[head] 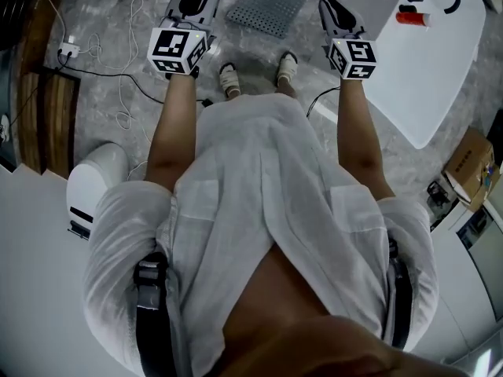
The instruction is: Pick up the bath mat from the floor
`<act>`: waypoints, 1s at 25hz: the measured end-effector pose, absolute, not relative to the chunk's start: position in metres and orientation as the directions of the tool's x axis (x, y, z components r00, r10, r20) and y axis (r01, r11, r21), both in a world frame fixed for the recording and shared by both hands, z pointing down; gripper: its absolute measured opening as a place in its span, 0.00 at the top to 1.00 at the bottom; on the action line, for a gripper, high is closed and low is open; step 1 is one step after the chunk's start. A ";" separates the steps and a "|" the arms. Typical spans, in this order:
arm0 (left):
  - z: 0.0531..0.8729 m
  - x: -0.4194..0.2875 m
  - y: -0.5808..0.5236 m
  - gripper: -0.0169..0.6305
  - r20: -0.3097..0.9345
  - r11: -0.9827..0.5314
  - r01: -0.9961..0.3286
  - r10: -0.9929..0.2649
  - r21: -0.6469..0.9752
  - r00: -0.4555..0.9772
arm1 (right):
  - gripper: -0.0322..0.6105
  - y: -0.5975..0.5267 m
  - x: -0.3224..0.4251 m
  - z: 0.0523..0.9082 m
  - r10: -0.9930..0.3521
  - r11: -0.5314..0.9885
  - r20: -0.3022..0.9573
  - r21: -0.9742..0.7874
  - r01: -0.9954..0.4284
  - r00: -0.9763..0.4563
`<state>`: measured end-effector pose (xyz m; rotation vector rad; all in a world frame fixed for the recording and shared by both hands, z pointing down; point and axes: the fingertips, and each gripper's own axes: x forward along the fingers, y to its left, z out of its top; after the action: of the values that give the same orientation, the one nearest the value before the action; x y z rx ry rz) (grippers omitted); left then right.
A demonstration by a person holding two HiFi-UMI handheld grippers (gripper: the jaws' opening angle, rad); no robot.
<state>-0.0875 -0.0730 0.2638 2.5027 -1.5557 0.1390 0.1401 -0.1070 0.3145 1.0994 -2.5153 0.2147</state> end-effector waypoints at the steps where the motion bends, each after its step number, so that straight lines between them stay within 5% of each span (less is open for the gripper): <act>1: 0.267 -0.085 -0.077 0.93 0.186 -0.421 -0.900 -0.881 0.114 0.436 | 0.81 -0.115 0.140 0.323 -0.654 0.696 0.423 0.013 -0.718 -0.627; 11: 0.301 -0.041 -0.118 0.93 0.245 -0.293 -0.947 -0.916 0.132 0.317 | 0.75 -0.166 0.151 0.428 -0.419 0.841 0.602 -0.026 -0.541 -0.680; 25: 0.363 -0.017 -0.176 0.93 0.263 -0.299 -0.939 -0.905 0.169 0.335 | 0.69 -0.190 0.138 0.537 -0.258 0.889 0.714 -0.087 -0.449 -0.651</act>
<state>-0.0166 -0.1760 0.3630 2.3133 -1.6505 0.1690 0.1378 -0.1901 0.5372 0.5045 -2.3086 0.3312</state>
